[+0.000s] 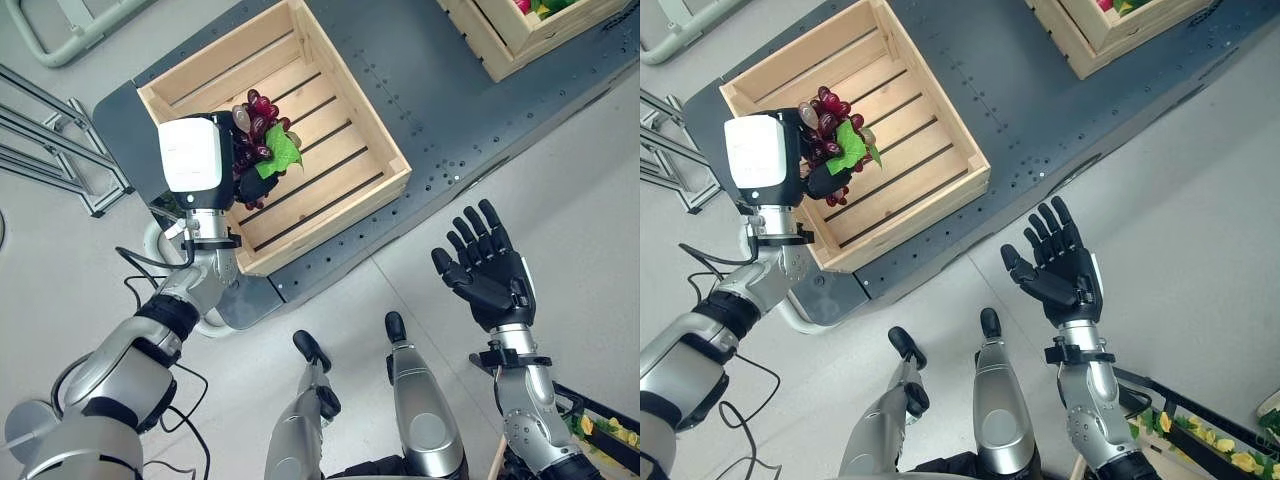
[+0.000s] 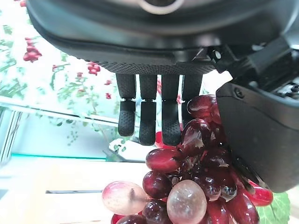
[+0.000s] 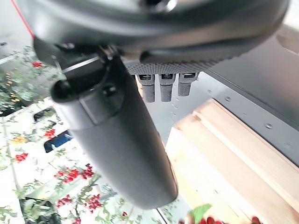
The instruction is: Pick up the fruits from the basket on one side to the basket on the other side
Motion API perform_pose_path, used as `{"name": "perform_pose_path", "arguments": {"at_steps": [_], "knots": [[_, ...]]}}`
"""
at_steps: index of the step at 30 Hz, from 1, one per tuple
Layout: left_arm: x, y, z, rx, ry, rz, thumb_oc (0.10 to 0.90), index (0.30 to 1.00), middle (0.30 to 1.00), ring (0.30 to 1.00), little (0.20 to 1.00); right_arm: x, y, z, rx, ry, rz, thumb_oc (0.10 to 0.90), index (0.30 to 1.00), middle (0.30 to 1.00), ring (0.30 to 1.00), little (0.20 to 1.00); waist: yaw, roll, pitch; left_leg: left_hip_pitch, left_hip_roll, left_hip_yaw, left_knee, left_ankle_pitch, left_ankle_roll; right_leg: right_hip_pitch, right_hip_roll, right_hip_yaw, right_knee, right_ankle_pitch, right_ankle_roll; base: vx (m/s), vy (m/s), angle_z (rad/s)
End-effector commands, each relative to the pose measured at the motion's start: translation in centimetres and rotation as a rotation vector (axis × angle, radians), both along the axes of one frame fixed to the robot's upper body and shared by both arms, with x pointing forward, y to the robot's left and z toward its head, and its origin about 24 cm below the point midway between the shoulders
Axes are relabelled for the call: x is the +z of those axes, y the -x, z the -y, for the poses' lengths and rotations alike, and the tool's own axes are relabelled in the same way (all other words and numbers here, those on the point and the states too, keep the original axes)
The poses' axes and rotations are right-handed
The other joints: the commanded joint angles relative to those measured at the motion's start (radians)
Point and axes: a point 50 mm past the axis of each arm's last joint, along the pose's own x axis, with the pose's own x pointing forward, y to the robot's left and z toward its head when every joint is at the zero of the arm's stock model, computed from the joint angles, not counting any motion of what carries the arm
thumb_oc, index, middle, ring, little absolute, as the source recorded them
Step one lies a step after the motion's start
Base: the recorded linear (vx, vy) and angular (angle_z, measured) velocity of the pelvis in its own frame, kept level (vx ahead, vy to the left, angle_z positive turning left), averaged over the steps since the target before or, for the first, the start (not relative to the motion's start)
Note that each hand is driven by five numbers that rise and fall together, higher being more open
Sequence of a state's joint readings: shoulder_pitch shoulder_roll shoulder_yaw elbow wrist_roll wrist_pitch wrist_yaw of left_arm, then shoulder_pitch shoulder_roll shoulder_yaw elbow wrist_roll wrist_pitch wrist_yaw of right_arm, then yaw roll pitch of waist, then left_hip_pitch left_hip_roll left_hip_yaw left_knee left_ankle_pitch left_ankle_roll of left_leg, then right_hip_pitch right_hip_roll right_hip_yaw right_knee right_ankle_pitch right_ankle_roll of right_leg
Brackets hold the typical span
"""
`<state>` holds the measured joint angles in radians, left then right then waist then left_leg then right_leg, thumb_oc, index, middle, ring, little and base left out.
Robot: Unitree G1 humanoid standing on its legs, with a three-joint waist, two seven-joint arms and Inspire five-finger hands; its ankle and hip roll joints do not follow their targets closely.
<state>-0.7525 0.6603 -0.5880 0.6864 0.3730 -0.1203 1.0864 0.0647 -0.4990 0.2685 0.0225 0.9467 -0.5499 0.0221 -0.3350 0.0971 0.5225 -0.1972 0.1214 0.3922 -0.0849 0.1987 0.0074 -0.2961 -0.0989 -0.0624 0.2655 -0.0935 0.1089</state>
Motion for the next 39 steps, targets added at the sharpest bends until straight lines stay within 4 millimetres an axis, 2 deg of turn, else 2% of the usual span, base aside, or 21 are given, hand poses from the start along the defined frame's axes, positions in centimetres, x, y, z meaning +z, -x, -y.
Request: {"name": "perform_pose_path", "arguments": {"at_steps": [1, 2, 3, 4, 5, 8, 10, 15, 20, 25, 33, 39], "knots": [[3.4, 1.9, 0.2, -0.183, 0.346, 0.425, 0.400, 0.300, 0.300, 0.300, 0.300, 1.9, 1.5, -0.8, -0.017, 0.006, 0.170, 0.800, 0.900, 0.900, 0.900, 0.900, -0.009, -0.067, -0.210, 0.129, 0.038, -0.009, -0.002, -0.098, -0.099, 0.082, 0.040, 0.032, -0.283, 0.161, -0.036, 0.00, 0.000, 0.00], [3.3, 2.0, 0.3, -0.192, 0.357, 0.426, 0.400, 0.300, 0.300, 0.300, 0.300, 1.9, 1.5, -0.8, -0.017, 0.006, 0.170, 0.800, 0.900, 0.900, 0.900, 0.900, -0.009, -0.068, -0.212, 0.129, 0.038, -0.010, -0.002, -0.098, -0.099, 0.084, 0.040, 0.032, -0.283, 0.161, -0.036, 0.00, 0.000, 0.00], [2.5, 2.7, 1.3, -0.318, 0.519, 0.434, 0.400, 0.300, 0.300, 0.300, 0.300, 2.0, 1.6, -1.0, -0.021, -0.002, 0.182, 0.800, 0.900, 0.900, 0.900, 0.900, 0.002, -0.073, -0.233, 0.138, 0.038, -0.021, -0.002, -0.102, -0.096, 0.102, 0.040, 0.028, -0.291, 0.160, -0.037, 0.00, 0.000, 0.00], [2.1, 3.0, 1.8, -0.365, 0.586, 0.427, 0.400, 0.300, 0.300, 0.300, 0.300, 2.1, 1.7, -1.1, -0.022, 0.003, 0.189, 0.800, 0.900, 0.900, 0.900, 0.900, 0.007, -0.076, -0.243, 0.142, 0.038, -0.026, -0.002, -0.104, -0.095, 0.111, 0.039, 0.028, -0.295, 0.159, -0.036, 0.04, -0.007, 0.05], [1.6, 3.5, 2.5, -0.479, 0.727, 0.416, 0.400, 0.300, 0.300, 0.300, 0.300, 2.4, 1.7, -1.3, -0.019, 0.006, 0.204, 0.800, 0.900, 0.900, 0.900, 0.900, 0.016, -0.080, -0.260, 0.152, 0.038, -0.034, -0.002, -0.109, -0.093, 0.128, 0.038, 0.026, -0.303, 0.158, -0.035, 0.03, -0.003, 0.04], [0.9, 4.3, 4.6, -0.661, 0.900, 0.348, 0.400, 0.300, 0.300, 0.300, 0.300, 3.5, 1.3, -2.0, 0.005, 0.014, 0.238, 0.800, 0.900, 0.900, 0.900, 0.900, 0.033, -0.089, -0.293, 0.166, 0.039, -0.049, -0.002, -0.118, -0.088, 0.157, 0.037, 0.028, -0.316, 0.156, -0.033, 0.01, -0.007, -0.07], [0.8, 4.7, 6.2, -0.745, 0.941, 0.287, 0.400, 0.300, 0.300, 0.300, 0.300, 4.2, 1.1, -2.5, 0.048, 0.038, 0.255, 0.800, 0.900, 0.900, 0.900, 0.900, 0.043, -0.092, -0.315, 0.179, 0.037, -0.052, -0.002, -0.126, -0.083, 0.176, 0.037, 0.033, -0.326, 0.156, -0.033, 0.01, -0.002, -0.03], [0.4, 5.9, 8.6, -0.907, 1.044, 0.152, 0.400, 0.300, 0.300, 0.300, 0.300, 5.6, 0.5, -4.0, 0.195, 0.062, 0.267, 0.800, 0.900, 0.900, 0.900, 0.900, 0.080, -0.091, -0.364, 0.213, 0.025, -0.069, -0.002, -0.149, -0.072, 0.215, 0.029, 0.032, -0.353, 0.160, -0.028, 0.00, 0.000, 0.00], [-0.6, 6.3, 9.8, -0.961, 1.013, -0.012, 0.400, 0.300, 0.300, 0.300, 0.300, 6.6, 0.0, -5.2, 0.281, 0.108, 0.286, 0.800, 0.900, 0.900, 0.900, 0.900, 0.111, -0.090, -0.393, 0.226, 0.022, -0.089, -0.002, -0.160, -0.068, 0.226, 0.030, 0.025, -0.353, 0.163, -0.025, -0.01, -0.010, 0.02], [-1.7, 6.6, 9.7, -0.973, 0.965, -0.133, 0.400, 0.300, 0.300, 0.300, 0.300, 7.9, -0.7, -6.3, 0.382, 0.186, 0.313, 0.800, 0.900, 0.900, 0.900, 0.900, 0.145, -0.094, -0.426, 0.247, 0.024, -0.099, -0.002, -0.170, -0.067, 0.243, 0.027, 0.008, -0.353, 0.159, -0.022, 0.01, -0.038, 0.09], [-1.2, 7.3, 10.1, -0.995, 0.781, -0.153, 0.400, 0.300, 0.300, 0.300, 0.300, 8.1, -1.2, -6.9, 0.462, 0.254, 0.273, 0.800, 0.900, 0.900, 0.900, 0.900, 0.163, -0.102, -0.446, 0.261, 0.021, -0.097, -0.002, -0.183, -0.065, 0.247, 0.025, 0.008, -0.353, 0.162, -0.011, 0.00, -0.004, 0.00], [-0.9, 7.6, 10.4, -1.035, 0.750, -0.172, 0.400, 0.300, 0.300, 0.300, 0.300, 7.9, -1.4, -6.8, 0.455, 0.269, 0.251, 0.800, 0.900, 0.900, 0.900, 0.900, 0.167, -0.104, -0.452, 0.264, 0.022, -0.105, -0.002, -0.186, -0.066, 0.250, 0.027, 0.007, -0.353, 0.165, -0.007, 0.00, 0.000, 0.00]]}}
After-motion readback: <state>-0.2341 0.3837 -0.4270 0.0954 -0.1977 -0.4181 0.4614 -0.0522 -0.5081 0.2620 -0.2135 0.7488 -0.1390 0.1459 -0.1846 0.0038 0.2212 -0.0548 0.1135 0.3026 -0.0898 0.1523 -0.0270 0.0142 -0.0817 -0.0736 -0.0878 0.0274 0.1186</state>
